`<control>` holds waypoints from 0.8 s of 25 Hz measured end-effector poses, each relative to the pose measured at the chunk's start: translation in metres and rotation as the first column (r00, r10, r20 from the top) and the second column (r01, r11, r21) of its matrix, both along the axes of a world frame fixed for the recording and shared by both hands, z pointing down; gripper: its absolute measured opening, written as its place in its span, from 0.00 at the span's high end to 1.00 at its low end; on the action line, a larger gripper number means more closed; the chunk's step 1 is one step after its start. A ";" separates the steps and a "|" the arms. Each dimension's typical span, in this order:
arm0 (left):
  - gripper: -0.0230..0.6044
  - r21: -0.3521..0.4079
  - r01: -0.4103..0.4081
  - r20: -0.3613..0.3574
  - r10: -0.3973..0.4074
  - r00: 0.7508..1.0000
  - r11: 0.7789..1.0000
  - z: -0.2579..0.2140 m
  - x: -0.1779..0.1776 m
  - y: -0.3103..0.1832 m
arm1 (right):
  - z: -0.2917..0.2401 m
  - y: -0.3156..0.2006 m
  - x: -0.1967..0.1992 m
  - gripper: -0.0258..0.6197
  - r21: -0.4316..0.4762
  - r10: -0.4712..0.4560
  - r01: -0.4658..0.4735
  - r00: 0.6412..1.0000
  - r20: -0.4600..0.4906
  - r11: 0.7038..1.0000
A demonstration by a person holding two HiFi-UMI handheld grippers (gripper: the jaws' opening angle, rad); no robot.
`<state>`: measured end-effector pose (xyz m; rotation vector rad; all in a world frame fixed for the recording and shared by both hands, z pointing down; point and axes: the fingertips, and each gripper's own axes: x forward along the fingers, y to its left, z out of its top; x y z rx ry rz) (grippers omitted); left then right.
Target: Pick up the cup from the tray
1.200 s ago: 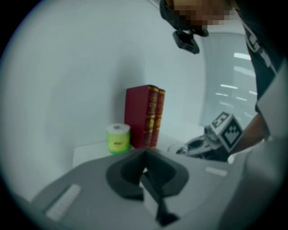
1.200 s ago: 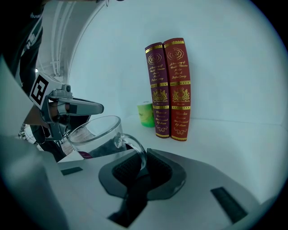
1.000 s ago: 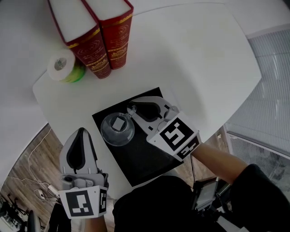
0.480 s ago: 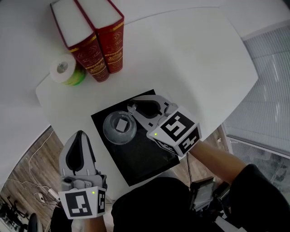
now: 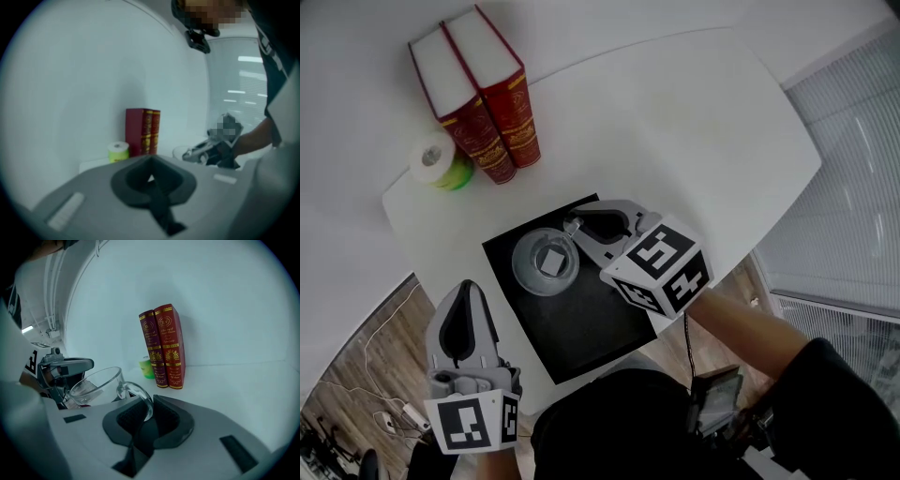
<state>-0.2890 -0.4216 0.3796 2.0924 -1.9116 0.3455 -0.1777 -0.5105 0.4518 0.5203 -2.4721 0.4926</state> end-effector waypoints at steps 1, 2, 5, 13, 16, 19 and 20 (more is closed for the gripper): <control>0.96 0.004 0.001 -0.002 -0.001 1.000 1.000 -0.002 0.003 0.001 | -0.002 0.001 0.002 0.89 -0.002 0.001 -0.001 1.000 0.001 1.000; 0.96 0.009 0.001 -0.001 -0.001 1.000 1.000 -0.004 0.006 0.003 | -0.004 0.001 0.004 0.89 -0.005 0.002 -0.002 1.000 0.003 1.000; 0.96 0.025 0.000 0.009 0.000 1.000 1.000 -0.012 0.014 0.006 | -0.012 0.004 0.011 0.89 -0.012 -0.001 0.001 1.000 0.008 1.000; 0.96 0.092 0.009 0.062 -0.014 0.998 0.996 -0.047 0.037 0.028 | -0.044 0.025 0.030 0.89 -0.005 -0.019 0.019 0.999 0.036 1.000; 0.96 0.098 0.014 0.072 -0.021 0.997 0.995 -0.047 0.039 0.030 | -0.045 0.027 0.031 0.89 -0.010 -0.027 0.027 0.999 0.046 1.000; 0.96 0.109 0.018 0.080 -0.027 0.996 0.994 -0.053 0.042 0.037 | -0.054 0.033 0.034 0.89 -0.013 -0.032 0.033 0.998 0.061 0.999; 0.96 0.113 0.022 0.082 -0.031 0.996 0.993 -0.055 0.043 0.041 | -0.058 0.035 0.035 0.89 -0.016 -0.034 0.035 0.997 0.067 0.999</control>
